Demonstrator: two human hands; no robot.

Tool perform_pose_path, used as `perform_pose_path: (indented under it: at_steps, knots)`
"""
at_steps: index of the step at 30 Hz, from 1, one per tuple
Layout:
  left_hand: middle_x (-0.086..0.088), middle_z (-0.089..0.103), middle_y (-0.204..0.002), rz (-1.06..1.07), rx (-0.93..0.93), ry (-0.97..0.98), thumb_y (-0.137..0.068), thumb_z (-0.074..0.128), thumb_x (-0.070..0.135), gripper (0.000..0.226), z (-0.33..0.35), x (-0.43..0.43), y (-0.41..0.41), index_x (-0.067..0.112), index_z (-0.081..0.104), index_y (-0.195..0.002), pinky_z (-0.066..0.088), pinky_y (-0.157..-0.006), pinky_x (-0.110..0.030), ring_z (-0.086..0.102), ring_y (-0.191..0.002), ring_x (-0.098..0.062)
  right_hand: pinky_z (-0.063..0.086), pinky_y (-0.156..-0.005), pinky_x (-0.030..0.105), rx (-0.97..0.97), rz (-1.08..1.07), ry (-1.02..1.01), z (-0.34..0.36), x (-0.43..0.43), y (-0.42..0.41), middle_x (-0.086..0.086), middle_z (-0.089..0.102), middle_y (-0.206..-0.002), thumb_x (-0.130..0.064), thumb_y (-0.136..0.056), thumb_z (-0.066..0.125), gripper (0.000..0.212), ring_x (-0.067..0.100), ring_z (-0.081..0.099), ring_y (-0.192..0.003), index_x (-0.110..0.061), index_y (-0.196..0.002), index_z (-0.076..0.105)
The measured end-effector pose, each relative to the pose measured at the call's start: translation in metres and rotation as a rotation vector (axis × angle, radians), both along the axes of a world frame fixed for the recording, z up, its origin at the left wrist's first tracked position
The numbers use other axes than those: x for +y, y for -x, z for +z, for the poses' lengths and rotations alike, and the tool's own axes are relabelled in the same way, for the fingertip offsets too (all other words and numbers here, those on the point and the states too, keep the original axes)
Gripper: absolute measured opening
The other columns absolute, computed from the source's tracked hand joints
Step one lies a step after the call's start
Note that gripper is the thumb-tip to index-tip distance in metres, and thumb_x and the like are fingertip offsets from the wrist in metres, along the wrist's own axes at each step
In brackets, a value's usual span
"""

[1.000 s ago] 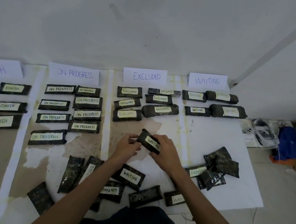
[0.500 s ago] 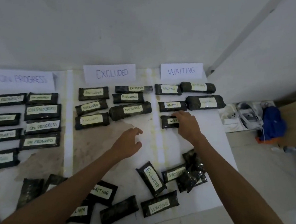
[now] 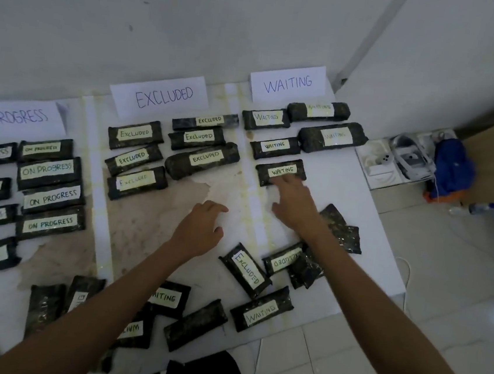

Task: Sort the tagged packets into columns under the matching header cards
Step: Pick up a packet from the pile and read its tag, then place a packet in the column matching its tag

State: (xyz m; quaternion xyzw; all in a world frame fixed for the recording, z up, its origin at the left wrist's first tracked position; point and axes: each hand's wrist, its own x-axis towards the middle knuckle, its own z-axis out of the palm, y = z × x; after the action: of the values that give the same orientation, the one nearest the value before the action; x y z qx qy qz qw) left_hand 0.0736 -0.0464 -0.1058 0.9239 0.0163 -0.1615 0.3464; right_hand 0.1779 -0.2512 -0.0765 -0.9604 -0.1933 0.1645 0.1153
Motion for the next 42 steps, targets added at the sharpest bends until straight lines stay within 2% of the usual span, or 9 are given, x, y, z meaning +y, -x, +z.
perform_pose_path:
  at_steps: [4, 7, 10, 13, 17, 21, 26, 35, 42]
  knots:
    - [-0.015, 0.043, -0.139, -0.04, -0.058, -0.133, -0.081, 0.058, 0.012, 0.05, -0.007, 0.005, 0.034, 0.008, 0.048, -0.13, 0.039, -0.103, -0.046, 0.04, -0.127, -0.033, 0.043, -0.095, 0.041, 0.23, -0.018, -0.024, 0.009, 0.018, 0.088, 0.014, 0.048, -0.124, -0.021, -0.085, 0.061, 0.052, 0.03, 0.046, -0.111, -0.011, -0.132, 0.042]
    - [-0.018, 0.033, -0.147, -0.038, -0.04, -0.215, -0.082, 0.058, 0.016, 0.056, -0.011, 0.008, 0.051, 0.007, 0.044, -0.135, 0.034, -0.106, -0.049, 0.032, -0.134, -0.036, 0.042, -0.086, 0.041, 0.201, 0.03, 0.115, -0.004, 0.029, 0.141, 0.016, 0.049, -0.117, -0.03, -0.082, 0.063, 0.055, 0.033, 0.048, -0.106, -0.008, -0.128, 0.042]
    - [-0.015, 0.024, -0.152, -0.023, -0.009, -0.233, -0.085, 0.054, 0.02, 0.058, -0.009, 0.011, 0.059, 0.01, 0.037, -0.14, 0.029, -0.111, -0.047, 0.022, -0.139, -0.033, 0.05, -0.066, 0.039, 0.068, 0.032, 0.232, -0.017, 0.037, 0.164, 0.009, 0.059, -0.092, -0.027, -0.058, 0.083, 0.058, 0.028, 0.059, -0.079, -0.012, -0.109, 0.058]
    - [-0.013, 0.024, -0.152, 0.042, -0.027, -0.215, -0.085, 0.054, 0.02, 0.057, -0.005, 0.017, 0.061, 0.012, 0.037, -0.14, 0.027, -0.111, -0.045, 0.021, -0.139, -0.031, 0.048, -0.051, 0.034, -0.031, 0.034, 0.19, -0.025, 0.04, 0.164, 0.007, 0.059, -0.076, -0.017, -0.038, 0.086, 0.065, 0.025, 0.057, -0.062, -0.015, -0.099, 0.064]
    - [-0.014, 0.029, -0.149, 0.13, -0.068, -0.177, -0.084, 0.057, 0.016, 0.056, 0.003, 0.033, 0.059, 0.011, 0.04, -0.137, 0.028, -0.11, -0.045, 0.026, -0.136, -0.032, 0.046, -0.057, 0.036, -0.063, 0.09, 0.128, -0.014, 0.055, 0.138, 0.009, 0.06, -0.086, -0.015, -0.045, 0.081, 0.066, 0.03, 0.058, -0.071, -0.014, -0.107, 0.06]
    - [-0.014, 0.032, -0.148, 0.229, -0.083, -0.175, -0.082, 0.058, 0.014, 0.055, 0.007, 0.059, 0.058, 0.012, 0.042, -0.135, 0.025, -0.11, -0.043, 0.027, -0.135, -0.031, 0.041, -0.081, 0.044, -0.085, 0.234, 0.08, -0.001, 0.087, 0.083, 0.015, 0.053, -0.116, -0.002, -0.07, 0.066, 0.059, 0.036, 0.051, -0.101, -0.011, -0.126, 0.047]
    - [-0.019, 0.035, -0.144, 0.258, -0.061, -0.154, -0.082, 0.057, 0.009, 0.055, 0.006, 0.089, 0.061, 0.009, 0.042, -0.135, 0.029, -0.109, -0.045, 0.03, -0.132, -0.035, 0.036, -0.088, 0.043, -0.139, 0.32, 0.056, -0.001, 0.128, 0.026, 0.011, 0.049, -0.127, 0.008, -0.073, 0.057, 0.061, 0.034, 0.045, -0.114, -0.014, -0.129, 0.045]
    - [-0.016, 0.035, -0.145, 0.245, -0.002, -0.179, -0.083, 0.055, 0.009, 0.054, 0.0, 0.111, 0.069, 0.007, 0.042, -0.136, 0.033, -0.106, -0.042, 0.032, -0.132, -0.032, 0.038, -0.083, 0.042, -0.101, 0.485, 0.05, -0.023, 0.144, 0.006, 0.013, 0.052, -0.124, 0.009, -0.077, 0.055, 0.048, 0.035, 0.048, -0.111, -0.009, -0.121, 0.052]
    - [-0.016, 0.037, -0.143, 0.246, 0.016, -0.148, -0.083, 0.056, 0.009, 0.054, 0.006, 0.109, 0.086, 0.006, 0.043, -0.135, 0.034, -0.105, -0.041, 0.036, -0.128, -0.035, 0.04, -0.095, 0.042, 0.004, 0.379, -0.053, 0.001, 0.145, 0.056, 0.014, 0.049, -0.131, -0.001, -0.077, 0.061, 0.052, 0.033, 0.047, -0.117, -0.011, -0.127, 0.05]
